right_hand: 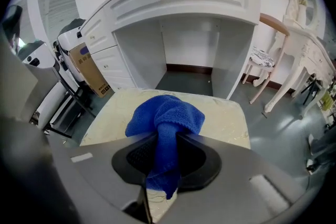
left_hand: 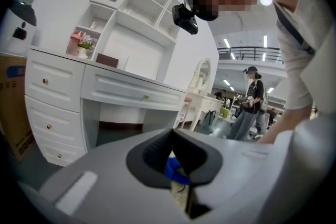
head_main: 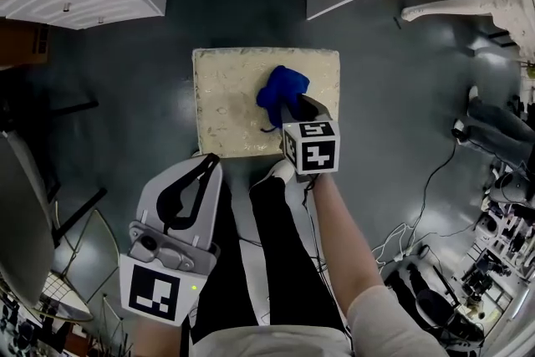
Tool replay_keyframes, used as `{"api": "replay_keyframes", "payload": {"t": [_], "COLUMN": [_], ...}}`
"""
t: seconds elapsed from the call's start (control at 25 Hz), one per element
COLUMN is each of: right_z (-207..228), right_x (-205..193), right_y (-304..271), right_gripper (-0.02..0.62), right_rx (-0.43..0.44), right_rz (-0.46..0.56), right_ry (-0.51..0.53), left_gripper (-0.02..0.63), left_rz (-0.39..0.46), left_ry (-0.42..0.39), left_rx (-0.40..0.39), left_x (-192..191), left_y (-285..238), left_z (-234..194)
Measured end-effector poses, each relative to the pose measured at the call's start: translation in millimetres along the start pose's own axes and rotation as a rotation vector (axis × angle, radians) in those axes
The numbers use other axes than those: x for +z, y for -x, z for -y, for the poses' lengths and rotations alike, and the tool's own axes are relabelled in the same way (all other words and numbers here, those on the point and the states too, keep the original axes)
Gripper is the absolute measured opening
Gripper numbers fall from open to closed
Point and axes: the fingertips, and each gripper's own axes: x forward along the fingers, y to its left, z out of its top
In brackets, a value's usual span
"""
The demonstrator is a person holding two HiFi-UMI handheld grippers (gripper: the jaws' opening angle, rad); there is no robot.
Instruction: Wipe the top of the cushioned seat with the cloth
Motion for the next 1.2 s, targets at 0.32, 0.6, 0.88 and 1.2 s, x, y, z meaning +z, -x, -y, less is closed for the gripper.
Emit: {"api": "replay_keyframes", "payload": {"t": [0.32, 0.6, 0.88, 1.2], "right_z": [-38.0, -81.3, -117.2, -145.7], "right_x": [9.1, 17.8, 26.8, 32.8], "right_y": [-7.9, -16.3, -23.8, -28.8], "right_gripper": [0.091, 0.091, 0.091, 0.091], "right_rx": [0.016, 0.041, 0.057, 0.073], "right_rz": [0.002, 0.005, 0.009, 0.01], "right_ry": [0.011, 0.036, 0.054, 0.066], "left_gripper": [0.0, 0.0, 0.0, 0.0], "left_rz": [0.008, 0.019, 0.022, 0.03], "left_ry": [0.006, 0.009, 0.013, 0.022], "left_rx": [0.023, 0.042, 0.057, 0.074], "left_x": [-1.2, -2.1, -3.9, -5.7], "left_y": [21.3, 40.2, 57.5, 73.3], "left_z": [-25.9, -48.3, -67.8, -82.5]}}
